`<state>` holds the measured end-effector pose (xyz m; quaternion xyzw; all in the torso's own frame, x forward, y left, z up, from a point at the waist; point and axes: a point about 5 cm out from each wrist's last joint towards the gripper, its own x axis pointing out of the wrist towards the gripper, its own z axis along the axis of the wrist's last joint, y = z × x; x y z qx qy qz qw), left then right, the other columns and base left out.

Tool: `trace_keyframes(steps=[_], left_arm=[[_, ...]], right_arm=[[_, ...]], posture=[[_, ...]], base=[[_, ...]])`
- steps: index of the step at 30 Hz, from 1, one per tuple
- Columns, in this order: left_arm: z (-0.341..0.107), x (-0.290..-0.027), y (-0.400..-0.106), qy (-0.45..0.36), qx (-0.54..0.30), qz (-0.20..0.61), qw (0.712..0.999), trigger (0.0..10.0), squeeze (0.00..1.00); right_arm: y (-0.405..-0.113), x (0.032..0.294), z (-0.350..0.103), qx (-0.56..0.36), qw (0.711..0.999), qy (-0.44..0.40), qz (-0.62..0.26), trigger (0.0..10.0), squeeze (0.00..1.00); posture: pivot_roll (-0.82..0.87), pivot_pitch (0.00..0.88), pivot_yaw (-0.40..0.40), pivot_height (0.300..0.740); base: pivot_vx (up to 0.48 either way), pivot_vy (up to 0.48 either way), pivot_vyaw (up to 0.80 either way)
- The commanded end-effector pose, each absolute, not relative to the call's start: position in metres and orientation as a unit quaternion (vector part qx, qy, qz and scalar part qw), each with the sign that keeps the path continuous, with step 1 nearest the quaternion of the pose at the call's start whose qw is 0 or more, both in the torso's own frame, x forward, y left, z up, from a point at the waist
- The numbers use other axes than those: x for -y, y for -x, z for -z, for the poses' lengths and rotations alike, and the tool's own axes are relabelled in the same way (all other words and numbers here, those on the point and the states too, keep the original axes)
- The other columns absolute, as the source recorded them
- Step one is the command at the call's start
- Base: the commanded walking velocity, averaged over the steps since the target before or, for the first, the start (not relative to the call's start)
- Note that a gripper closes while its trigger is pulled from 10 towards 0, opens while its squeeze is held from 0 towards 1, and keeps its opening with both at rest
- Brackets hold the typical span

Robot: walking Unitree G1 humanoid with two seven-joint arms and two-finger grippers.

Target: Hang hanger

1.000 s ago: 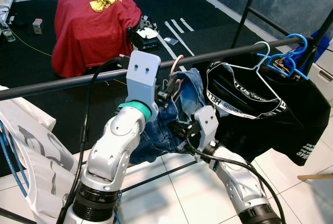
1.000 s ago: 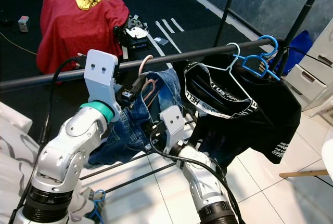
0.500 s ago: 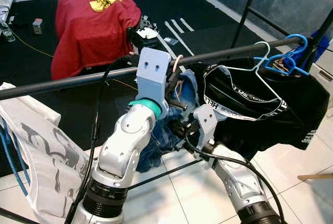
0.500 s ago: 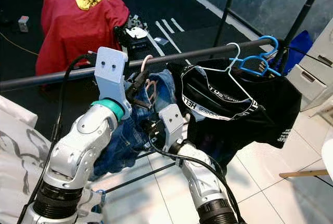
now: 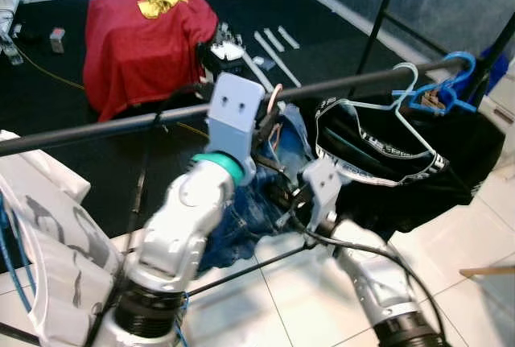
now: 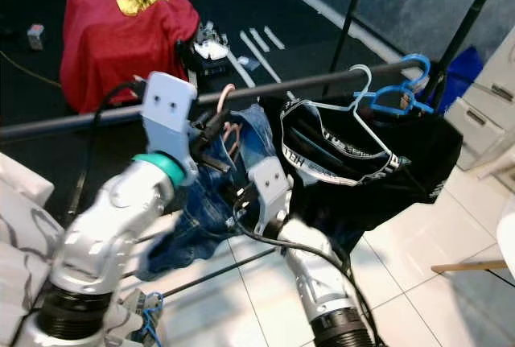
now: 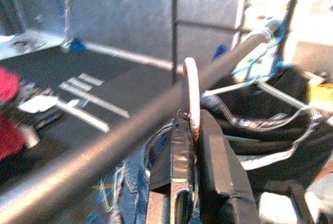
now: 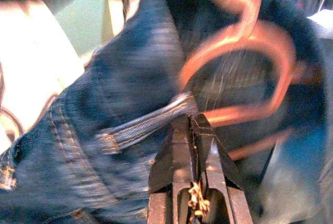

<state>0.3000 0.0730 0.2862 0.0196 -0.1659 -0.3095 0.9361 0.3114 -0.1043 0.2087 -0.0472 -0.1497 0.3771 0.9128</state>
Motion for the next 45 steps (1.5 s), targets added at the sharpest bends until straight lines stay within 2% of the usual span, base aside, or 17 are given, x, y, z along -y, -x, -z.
trace_keyframes(steps=[1, 3, 12, 15, 16, 19, 20, 21, 23, 24, 26, 28, 30, 33, 34, 39, 45], left_arm=[[-0.301, -0.069, -0.287, -0.008, 0.21, 0.366, 0.907, 10.0, 0.0], [-0.311, -0.074, -0.285, 0.006, 0.23, 0.406, 0.884, 10.0, 0.0], [-0.302, -0.072, -0.289, -0.026, 0.21, 0.413, 0.886, 10.0, 0.0], [-0.294, -0.071, -0.29, -0.049, 0.199, 0.416, 0.886, 10.0, 0.0], [-0.287, -0.074, -0.29, -0.066, 0.187, 0.419, 0.886, 10.0, 0.0], [-0.287, -0.074, -0.29, -0.066, 0.187, 0.419, 0.886, 10.0, 0.0], [-0.28, -0.08, -0.292, -0.083, 0.172, 0.413, 0.89, 10.0, 0.0], [-0.274, -0.088, -0.297, -0.086, 0.158, 0.401, 0.898, 10.0, 0.0], [-0.274, -0.088, -0.297, -0.086, 0.158, 0.401, 0.898, 10.0, 0.0], [-0.272, -0.092, -0.3, -0.081, 0.15, 0.394, 0.903, 10.0, 0.0], [-0.272, -0.094, -0.3, -0.071, 0.149, 0.394, 0.904, 10.0, 0.0], [-0.272, -0.094, -0.3, -0.071, 0.149, 0.394, 0.904, 10.0, 0.0], [-0.278, -0.099, -0.297, -0.054, 0.158, 0.414, 0.895, 10.0, 0.0], [-0.279, -0.1, -0.296, -0.052, 0.159, 0.419, 0.893, 10.0, 0.0], [-0.28, -0.101, -0.294, -0.049, 0.161, 0.423, 0.89, 10.0, 0.0], [-0.29, -0.099, -0.282, -0.029, 0.186, 0.461, 0.867, 10.0, 0.0], [-0.294, -0.099, -0.277, -0.026, 0.194, 0.477, 0.857, 10.0, 0.0]], right_arm=[[-0.301, 0.103, -0.228, 0.182, 0.899, 0.042, -0.395, 10.0, 0.0], [-0.286, 0.108, -0.246, 0.204, 0.883, 0.033, -0.421, 10.0, 0.0], [-0.283, 0.11, -0.248, 0.205, 0.882, 0.033, -0.422, 10.0, 0.0], [-0.283, 0.111, -0.243, 0.201, 0.886, 0.043, -0.415, 10.0, 0.0], [-0.286, 0.116, -0.237, 0.198, 0.901, 0.067, -0.381, 10.0, 0.0], [-0.286, 0.116, -0.237, 0.198, 0.901, 0.067, -0.381, 10.0, 0.0], [-0.29, 0.123, -0.233, 0.204, 0.917, 0.094, -0.328, 10.0, 0.0], [-0.289, 0.13, -0.23, 0.223, 0.933, 0.141, -0.245, 10.0, 1.0], [-0.289, 0.13, -0.23, 0.223, 0.933, 0.141, -0.245, 10.0, 1.0], [-0.285, 0.133, -0.227, 0.237, 0.935, 0.18, -0.191, 10.0, 1.0], [-0.281, 0.134, -0.221, 0.245, 0.936, 0.204, -0.153, 10.0, 1.0], [-0.281, 0.134, -0.221, 0.245, 0.936, 0.204, -0.153, 10.0, 1.0], [-0.278, 0.149, -0.197, 0.211, 0.951, 0.214, -0.075, 10.0, 1.0], [-0.28, 0.153, -0.191, 0.198, 0.953, 0.216, -0.073, 10.0, 1.0], [-0.284, 0.154, -0.183, 0.178, 0.958, 0.205, -0.09, 10.0, 0.0], [-0.297, 0.157, -0.166, 0.148, 0.97, 0.162, -0.107, 10.0, 0.0], [-0.306, 0.16, -0.161, 0.142, 0.972, 0.161, -0.091, 10.0, 0.0]], posture=[[-0.12, 0.132, 0.053, 0.74], [-0.13, 0.132, 0.053, 0.74], [-0.13, 0.135, 0.054, 0.74], [-0.13, 0.139, 0.056, 0.74], [-0.13, 0.142, 0.057, 0.74], [-0.13, 0.142, 0.057, 0.74], [-0.12, 0.146, 0.057, 0.74], [-0.13, 0.153, 0.06, 0.74], [-0.13, 0.153, 0.06, 0.74], [-0.14, 0.158, 0.068, 0.74], [-0.15, 0.159, 0.069, 0.74], [-0.15, 0.159, 0.069, 0.74], [-0.14, 0.159, 0.064, 0.74], [-0.14, 0.156, 0.064, 0.74], [-0.14, 0.155, 0.062, 0.74], [-0.13, 0.149, 0.055, 0.74], [-0.13, 0.138, 0.054, 0.74]], base=[[0.0, 0.0, 0.0], [0.0, 0.0, 0.0], [0.0, 0.0, 0.0], [0.0, 0.0, 0.0], [0.0, 0.0, 0.0], [0.0, 0.0, 0.0], [0.0, 0.0, 0.0], [0.0, 0.0, 0.0], [0.0, 0.0, 0.0], [0.0, 0.0, 0.0], [0.0, 0.0, 0.0], [0.0, 0.0, 0.0], [0.0, 0.0, 0.0], [0.0, 0.0, 0.0], [0.0, 0.0, 0.0], [0.0, 0.0, 0.0], [0.0, 0.0, 0.0]])
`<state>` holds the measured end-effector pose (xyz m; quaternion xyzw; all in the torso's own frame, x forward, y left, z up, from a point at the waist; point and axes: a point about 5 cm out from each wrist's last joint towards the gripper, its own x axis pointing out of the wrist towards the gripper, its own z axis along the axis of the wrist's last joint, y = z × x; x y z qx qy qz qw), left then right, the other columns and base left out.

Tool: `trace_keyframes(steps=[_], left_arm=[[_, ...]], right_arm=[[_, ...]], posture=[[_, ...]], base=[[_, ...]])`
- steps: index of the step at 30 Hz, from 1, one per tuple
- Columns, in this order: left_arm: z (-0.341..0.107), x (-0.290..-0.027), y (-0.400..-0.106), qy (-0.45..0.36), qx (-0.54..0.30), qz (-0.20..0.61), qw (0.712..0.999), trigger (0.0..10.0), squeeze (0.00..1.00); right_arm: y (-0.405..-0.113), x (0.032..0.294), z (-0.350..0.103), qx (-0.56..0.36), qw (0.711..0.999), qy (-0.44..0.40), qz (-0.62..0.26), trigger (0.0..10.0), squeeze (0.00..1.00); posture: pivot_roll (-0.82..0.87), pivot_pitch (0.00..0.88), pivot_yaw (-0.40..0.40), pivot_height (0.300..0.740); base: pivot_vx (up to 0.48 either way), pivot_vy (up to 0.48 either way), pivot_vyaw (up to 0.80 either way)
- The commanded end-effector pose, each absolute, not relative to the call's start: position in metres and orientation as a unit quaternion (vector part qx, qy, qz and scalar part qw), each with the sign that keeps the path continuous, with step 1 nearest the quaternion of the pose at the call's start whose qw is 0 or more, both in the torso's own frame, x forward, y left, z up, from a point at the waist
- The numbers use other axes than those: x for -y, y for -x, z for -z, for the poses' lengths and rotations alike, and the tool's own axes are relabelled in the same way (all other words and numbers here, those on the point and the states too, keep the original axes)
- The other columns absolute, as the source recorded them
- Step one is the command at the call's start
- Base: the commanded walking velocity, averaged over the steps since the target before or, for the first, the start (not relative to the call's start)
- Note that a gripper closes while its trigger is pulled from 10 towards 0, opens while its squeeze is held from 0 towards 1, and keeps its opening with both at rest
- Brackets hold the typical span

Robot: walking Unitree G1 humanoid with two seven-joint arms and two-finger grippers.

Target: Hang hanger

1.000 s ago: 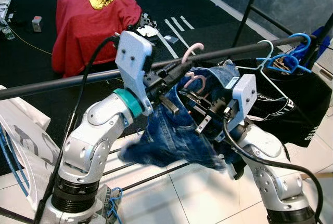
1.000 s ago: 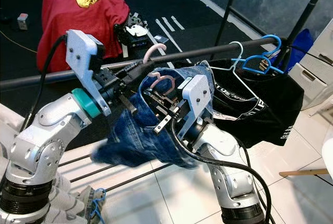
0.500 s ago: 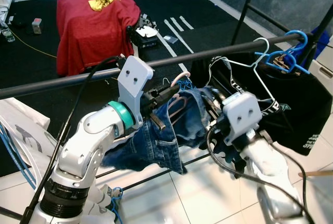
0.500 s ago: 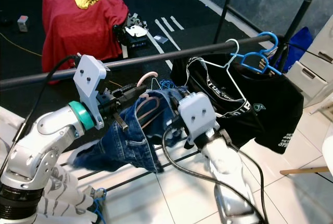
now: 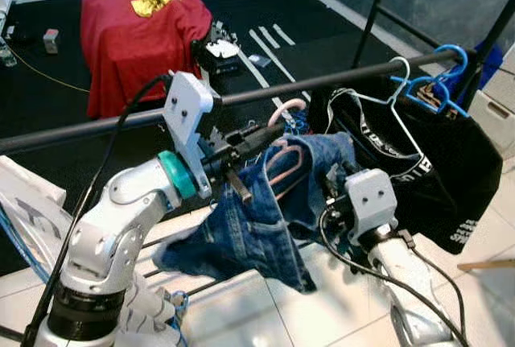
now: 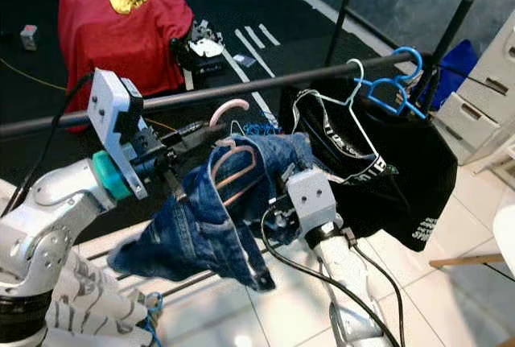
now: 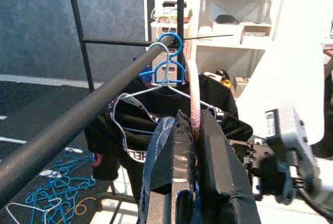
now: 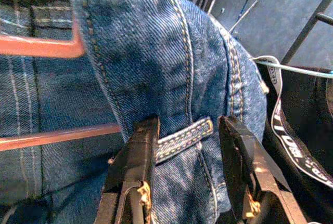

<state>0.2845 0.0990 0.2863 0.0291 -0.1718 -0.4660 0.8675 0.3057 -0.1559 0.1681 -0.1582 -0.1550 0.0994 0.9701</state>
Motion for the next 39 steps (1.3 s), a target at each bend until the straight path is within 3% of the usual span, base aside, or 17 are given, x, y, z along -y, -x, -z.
trace_keyframes(steps=[1, 4, 5, 7, 8, 9, 10, 14, 15, 17, 18, 28, 29, 35, 39], left_arm=[[-0.295, -0.099, -0.277, -0.024, 0.195, 0.479, 0.855, 10.0, 0.0], [-0.295, -0.099, -0.277, -0.024, 0.195, 0.479, 0.855, 10.0, 0.0], [-0.295, -0.099, -0.277, -0.02, 0.196, 0.482, 0.854, 10.0, 0.0], [-0.295, -0.099, -0.277, -0.02, 0.196, 0.482, 0.854, 10.0, 0.0], [-0.295, -0.1, -0.277, -0.018, 0.196, 0.482, 0.854, 10.0, 0.0], [-0.295, -0.1, -0.277, -0.018, 0.196, 0.482, 0.854, 10.0, 0.0], [-0.295, -0.1, -0.28, -0.018, 0.194, 0.479, 0.856, 10.0, 0.0], [-0.294, -0.101, -0.282, -0.018, 0.192, 0.475, 0.859, 10.0, 0.0], [-0.293, -0.101, -0.284, -0.018, 0.191, 0.47, 0.862, 10.0, 0.0], [-0.293, -0.101, -0.284, -0.018, 0.191, 0.47, 0.862, 10.0, 0.0], [-0.293, -0.1, -0.286, -0.019, 0.189, 0.466, 0.864, 10.0, 0.0], [-0.29, -0.098, -0.289, -0.018, 0.183, 0.463, 0.867, 10.0, 0.0], [-0.291, -0.097, -0.288, -0.016, 0.183, 0.466, 0.866, 10.0, 0.0], [-0.294, -0.097, -0.286, -0.012, 0.188, 0.471, 0.862, 10.0, 0.0], [-0.299, -0.098, -0.283, -0.005, 0.196, 0.478, 0.856, 10.0, 0.0]], right_arm=[[-0.308, 0.162, -0.158, 0.137, 0.972, 0.169, -0.085, 10.0, 0.0], [-0.308, 0.162, -0.158, 0.137, 0.972, 0.169, -0.085, 10.0, 0.0], [-0.309, 0.166, -0.156, 0.132, 0.971, 0.187, -0.066, 8.9, 0.0], [-0.309, 0.166, -0.156, 0.132, 0.971, 0.187, -0.066, 8.9, 0.0], [-0.31, 0.171, -0.155, 0.135, 0.964, 0.223, -0.047, 0.7, 0.0], [-0.31, 0.171, -0.155, 0.135, 0.964, 0.223, -0.047, 0.7, 0.0], [-0.305, 0.166, -0.153, 0.138, 0.964, 0.214, -0.077, 10.0, 0.0], [-0.299, 0.158, -0.153, 0.144, 0.962, 0.207, -0.106, 10.0, 0.0], [-0.294, 0.152, -0.153, 0.154, 0.961, 0.197, -0.12, 10.0, 0.11], [-0.294, 0.152, -0.153, 0.154, 0.961, 0.197, -0.12, 10.0, 0.11], [-0.289, 0.147, -0.153, 0.162, 0.961, 0.186, -0.128, 10.0, 1.0], [-0.276, 0.14, -0.153, 0.194, 0.958, 0.187, -0.101, 10.0, 1.0], [-0.279, 0.14, -0.151, 0.192, 0.958, 0.19, -0.096, 10.0, 0.0], [-0.291, 0.145, -0.147, 0.177, 0.961, 0.194, -0.085, 10.0, 0.0], [-0.313, 0.157, -0.14, 0.14, 0.964, 0.213, -0.072, 10.0, 0.0]], posture=[[-0.13, 0.138, 0.054, 0.74], [-0.13, 0.138, 0.054, 0.74], [-0.13, 0.136, 0.054, 0.74], [-0.13, 0.136, 0.054, 0.74], [-0.13, 0.132, 0.056, 0.74], [-0.13, 0.132, 0.056, 0.74], [-0.13, 0.13, 0.058, 0.74], [-0.13, 0.129, 0.056, 0.74], [-0.13, 0.129, 0.056, 0.74], [-0.13, 0.129, 0.056, 0.74], [-0.14, 0.132, 0.055, 0.74], [-0.14, 0.144, 0.059, 0.74], [-0.14, 0.144, 0.062, 0.74], [-0.13, 0.143, 0.063, 0.74], [-0.13, 0.141, 0.065, 0.74]], base=[[0.0, 0.0, 0.0], [0.0, 0.0, 0.0], [0.0, 0.0, 0.0], [0.0, 0.0, 0.0], [0.0, 0.0, 0.0], [0.0, 0.0, 0.0], [0.0, 0.0, 0.0], [0.0, 0.0, 0.0], [0.0, 0.0, 0.0], [0.0, 0.0, 0.0], [0.0, 0.0, 0.0], [0.0, 0.0, 0.0], [0.0, 0.0, 0.0], [0.0, 0.0, 0.0], [0.0, 0.0, 0.0]])
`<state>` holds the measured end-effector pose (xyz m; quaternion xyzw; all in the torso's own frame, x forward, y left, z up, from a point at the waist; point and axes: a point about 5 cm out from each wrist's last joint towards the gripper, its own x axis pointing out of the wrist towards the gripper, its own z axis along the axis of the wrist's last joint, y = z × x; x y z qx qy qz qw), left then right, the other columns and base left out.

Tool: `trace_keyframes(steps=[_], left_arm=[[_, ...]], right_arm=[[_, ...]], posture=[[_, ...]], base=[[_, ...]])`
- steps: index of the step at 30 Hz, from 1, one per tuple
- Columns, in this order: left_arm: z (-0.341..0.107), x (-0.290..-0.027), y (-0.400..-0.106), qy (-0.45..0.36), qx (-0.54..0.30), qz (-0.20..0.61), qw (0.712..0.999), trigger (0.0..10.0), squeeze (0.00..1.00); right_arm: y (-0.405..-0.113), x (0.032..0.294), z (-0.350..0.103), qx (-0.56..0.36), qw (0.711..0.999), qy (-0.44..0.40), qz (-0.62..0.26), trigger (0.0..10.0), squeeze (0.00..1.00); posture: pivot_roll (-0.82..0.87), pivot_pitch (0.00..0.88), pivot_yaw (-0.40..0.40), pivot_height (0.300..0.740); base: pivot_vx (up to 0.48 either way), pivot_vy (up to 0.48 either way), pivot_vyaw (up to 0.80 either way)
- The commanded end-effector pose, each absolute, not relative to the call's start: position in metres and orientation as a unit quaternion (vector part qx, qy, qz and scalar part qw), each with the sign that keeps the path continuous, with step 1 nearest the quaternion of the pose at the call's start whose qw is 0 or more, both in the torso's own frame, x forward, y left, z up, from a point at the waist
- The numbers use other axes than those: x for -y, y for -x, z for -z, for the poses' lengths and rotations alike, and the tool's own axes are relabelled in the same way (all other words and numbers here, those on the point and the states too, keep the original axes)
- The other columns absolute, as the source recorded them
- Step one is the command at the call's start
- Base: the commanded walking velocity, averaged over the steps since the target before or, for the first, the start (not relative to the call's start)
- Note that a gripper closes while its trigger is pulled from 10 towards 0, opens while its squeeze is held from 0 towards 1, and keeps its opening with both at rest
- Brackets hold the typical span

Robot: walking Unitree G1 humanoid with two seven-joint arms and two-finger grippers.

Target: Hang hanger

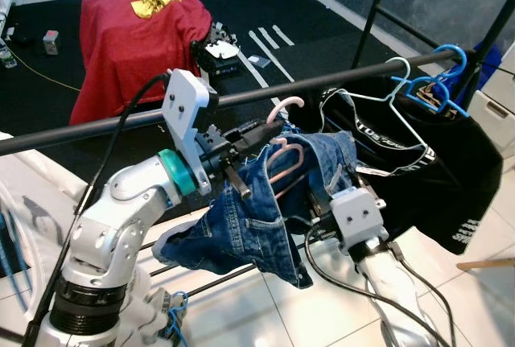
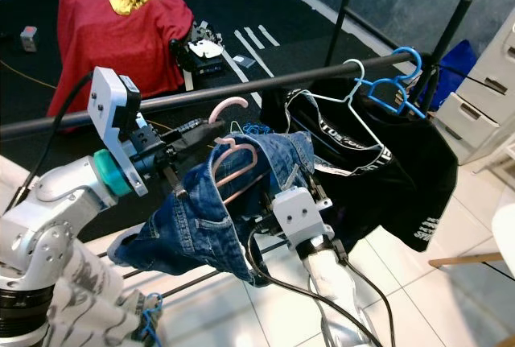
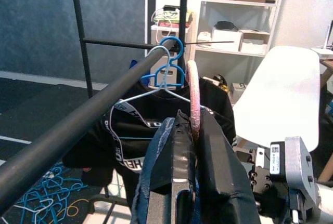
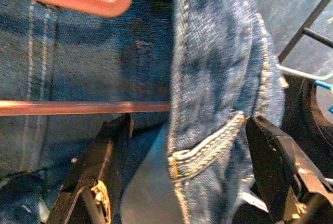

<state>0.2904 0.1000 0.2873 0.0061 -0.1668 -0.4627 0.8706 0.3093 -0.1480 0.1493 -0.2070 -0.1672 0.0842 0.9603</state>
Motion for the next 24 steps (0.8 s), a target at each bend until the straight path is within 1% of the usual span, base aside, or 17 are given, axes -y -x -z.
trace_keyframes(steps=[1, 2, 3, 5, 8, 11, 12, 13, 14, 24], left_arm=[[-0.299, -0.098, -0.283, -0.005, 0.196, 0.478, 0.856, 10.0, 0.0], [-0.3, -0.1, -0.281, -0.006, 0.196, 0.48, 0.855, 10.0, 0.0], [-0.3, -0.1, -0.281, -0.006, 0.196, 0.48, 0.855, 10.0, 0.0], [-0.293, -0.105, -0.281, -0.034, 0.182, 0.482, 0.857, 10.0, 0.0], [-0.289, -0.107, -0.281, -0.047, 0.174, 0.483, 0.857, 10.0, 0.0], [-0.286, -0.109, -0.283, -0.059, 0.167, 0.485, 0.857, 10.0, 0.0], [-0.281, -0.111, -0.284, -0.083, 0.157, 0.488, 0.855, 10.0, 0.0], [-0.281, -0.111, -0.284, -0.083, 0.157, 0.488, 0.855, 10.0, 0.0], [-0.276, -0.111, -0.285, -0.1, 0.147, 0.495, 0.851, 10.0, 0.0], [-0.271, -0.107, -0.283, -0.102, 0.138, 0.509, 0.844, 10.0, 0.0]], right_arm=[[-0.313, 0.157, -0.14, 0.14, 0.964, 0.213, -0.072, 10.0, 0.0], [-0.324, 0.167, -0.141, 0.128, 0.963, 0.229, -0.055, 0.0, 0.0], [-0.324, 0.167, -0.141, 0.128, 0.963, 0.229, -0.055, 0.0, 0.0], [-0.33, 0.18, -0.149, 0.128, 0.959, 0.251, -0.034, 0.0, 0.0], [-0.329, 0.183, -0.152, 0.132, 0.955, 0.263, -0.032, 0.0, 0.0], [-0.325, 0.187, -0.153, 0.133, 0.953, 0.272, -0.03, 0.0, 0.0], [-0.32, 0.191, -0.159, 0.144, 0.949, 0.28, -0.025, 0.0, 0.0], [-0.32, 0.191, -0.159, 0.144, 0.949, 0.28, -0.025, 0.0, 0.0], [-0.316, 0.193, -0.167, 0.162, 0.944, 0.288, -0.021, 0.0, 0.0], [-0.318, 0.197, -0.179, 0.181, 0.94, 0.29, -0.016, 0.0, 0.0]], posture=[[-0.13, 0.141, 0.065, 0.74], [-0.11, 0.14, 0.062, 0.74], [-0.11, 0.14, 0.062, 0.74], [-0.12, 0.142, 0.056, 0.74], [-0.12, 0.142, 0.057, 0.74], [-0.12, 0.145, 0.06, 0.74], [-0.13, 0.146, 0.062, 0.74], [-0.13, 0.146, 0.062, 0.74], [-0.13, 0.147, 0.062, 0.74], [-0.14, 0.143, 0.056, 0.74]], base=[[0.0, 0.0, 0.0], [0.0, 0.0, 0.0], [0.0, 0.0, 0.0], [0.0, 0.0, 0.0], [0.0, 0.0, 0.0], [0.0, 0.0, 0.0], [0.0, 0.0, 0.0], [0.0, 0.0, 0.0], [0.0, 0.0, 0.0], [0.0, 0.0, 0.0]])
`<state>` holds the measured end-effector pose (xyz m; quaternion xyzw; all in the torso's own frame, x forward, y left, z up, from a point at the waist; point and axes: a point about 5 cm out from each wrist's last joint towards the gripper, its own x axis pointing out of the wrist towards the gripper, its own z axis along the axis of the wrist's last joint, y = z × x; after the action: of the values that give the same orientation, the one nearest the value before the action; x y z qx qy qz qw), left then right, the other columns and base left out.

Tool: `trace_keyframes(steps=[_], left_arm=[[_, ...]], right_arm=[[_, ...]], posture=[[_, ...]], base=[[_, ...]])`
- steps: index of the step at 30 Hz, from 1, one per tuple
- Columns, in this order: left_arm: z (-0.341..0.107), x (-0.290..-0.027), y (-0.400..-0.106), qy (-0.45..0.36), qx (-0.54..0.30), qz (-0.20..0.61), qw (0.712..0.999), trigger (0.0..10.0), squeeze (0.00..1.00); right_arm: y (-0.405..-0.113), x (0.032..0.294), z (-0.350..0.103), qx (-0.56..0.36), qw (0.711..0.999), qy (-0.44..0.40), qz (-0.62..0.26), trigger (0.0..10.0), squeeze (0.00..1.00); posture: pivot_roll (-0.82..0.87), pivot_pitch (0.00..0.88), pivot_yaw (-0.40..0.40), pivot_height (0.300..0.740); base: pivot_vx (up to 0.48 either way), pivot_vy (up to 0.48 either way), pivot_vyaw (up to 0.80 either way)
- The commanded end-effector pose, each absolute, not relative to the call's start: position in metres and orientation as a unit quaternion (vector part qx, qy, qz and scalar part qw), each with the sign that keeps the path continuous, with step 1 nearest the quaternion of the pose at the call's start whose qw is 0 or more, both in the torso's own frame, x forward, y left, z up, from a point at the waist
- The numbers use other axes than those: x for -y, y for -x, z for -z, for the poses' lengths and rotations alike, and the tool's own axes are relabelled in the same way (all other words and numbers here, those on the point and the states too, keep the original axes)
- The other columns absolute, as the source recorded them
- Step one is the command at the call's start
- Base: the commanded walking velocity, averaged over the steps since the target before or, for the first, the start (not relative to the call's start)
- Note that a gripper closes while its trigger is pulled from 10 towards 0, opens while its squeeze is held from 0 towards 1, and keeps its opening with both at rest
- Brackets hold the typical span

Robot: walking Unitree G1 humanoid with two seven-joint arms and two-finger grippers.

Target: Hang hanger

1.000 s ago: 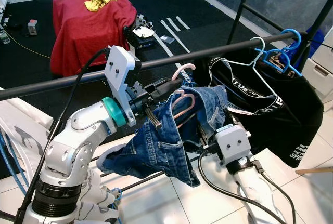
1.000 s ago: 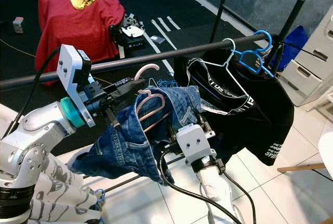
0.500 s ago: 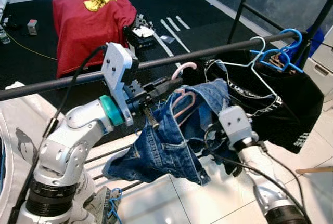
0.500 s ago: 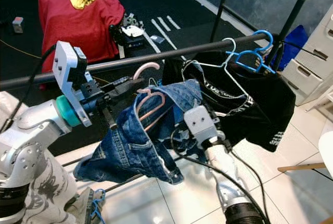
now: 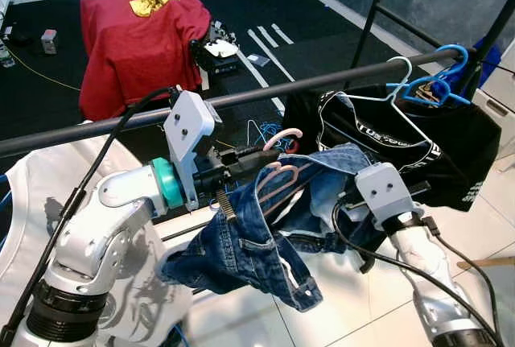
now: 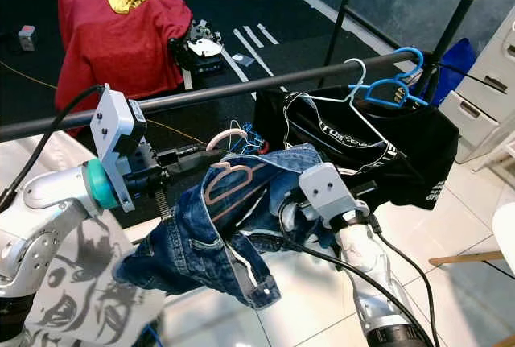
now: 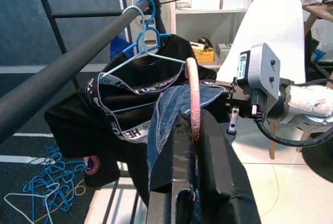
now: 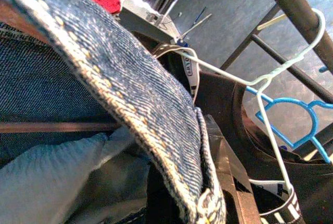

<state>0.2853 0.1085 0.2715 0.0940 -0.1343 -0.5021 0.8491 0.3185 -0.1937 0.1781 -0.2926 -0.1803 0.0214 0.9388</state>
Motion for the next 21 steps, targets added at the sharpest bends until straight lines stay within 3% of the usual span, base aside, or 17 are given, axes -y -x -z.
trace_keyframes(steps=[1, 11, 12, 13, 16, 18, 19, 20, 21], left_arm=[[-0.268, -0.106, -0.282, -0.104, 0.135, 0.512, 0.842, 10.0, 0.0], [-0.258, -0.109, -0.283, -0.128, 0.12, 0.508, 0.843, 10.0, 0.0], [-0.25, -0.113, -0.282, -0.158, 0.114, 0.512, 0.837, 10.0, 0.0], [-0.246, -0.116, -0.277, -0.178, 0.113, 0.533, 0.82, 10.0, 0.0], [-0.246, -0.116, -0.277, -0.178, 0.113, 0.533, 0.82, 10.0, 0.0], [-0.245, -0.119, -0.273, -0.192, 0.114, 0.553, 0.803, 10.0, 0.0], [-0.243, -0.119, -0.274, -0.237, 0.126, 0.547, 0.793, 10.0, 0.0], [-0.243, -0.119, -0.274, -0.237, 0.126, 0.547, 0.793, 10.0, 0.0], [-0.244, -0.116, -0.277, -0.258, 0.141, 0.539, 0.789, 10.0, 0.0]], right_arm=[[-0.32, 0.199, -0.181, 0.181, 0.941, 0.285, -0.014, 0.0, 0.0], [-0.324, 0.203, -0.18, 0.175, 0.949, 0.263, -0.015, 0.0, 0.0], [-0.325, 0.21, -0.182, 0.166, 0.951, 0.262, -0.004, 0.9, 0.0], [-0.325, 0.217, -0.182, 0.148, 0.958, 0.245, -0.013, 10.0, 0.0], [-0.325, 0.217, -0.182, 0.148, 0.958, 0.245, -0.013, 10.0, 0.0], [-0.324, 0.221, -0.182, 0.127, 0.968, 0.215, -0.036, 10.0, 0.0], [-0.319, 0.217, -0.182, 0.102, 0.974, 0.176, -0.104, 10.0, 0.0], [-0.319, 0.217, -0.182, 0.102, 0.974, 0.176, -0.104, 10.0, 0.0], [-0.313, 0.206, -0.18, 0.077, 0.967, 0.163, -0.179, 10.0, 0.0]], posture=[[-0.14, 0.144, 0.052, 0.74], [-0.14, 0.145, 0.05, 0.74], [-0.14, 0.145, 0.049, 0.74], [-0.14, 0.144, 0.048, 0.74], [-0.14, 0.144, 0.048, 0.74], [-0.14, 0.141, 0.047, 0.74], [-0.14, 0.137, 0.046, 0.74], [-0.14, 0.137, 0.046, 0.74], [-0.14, 0.136, 0.048, 0.74]], base=[[0.0, 0.0, 0.0], [0.0, 0.0, 0.0], [0.0, 0.0, 0.0], [0.0, 0.0, 0.0], [0.0, 0.0, 0.0], [0.0, 0.0, 0.0], [0.0, 0.0, 0.0], [0.0, 0.0, 0.0], [0.0, 0.0, 0.0]])
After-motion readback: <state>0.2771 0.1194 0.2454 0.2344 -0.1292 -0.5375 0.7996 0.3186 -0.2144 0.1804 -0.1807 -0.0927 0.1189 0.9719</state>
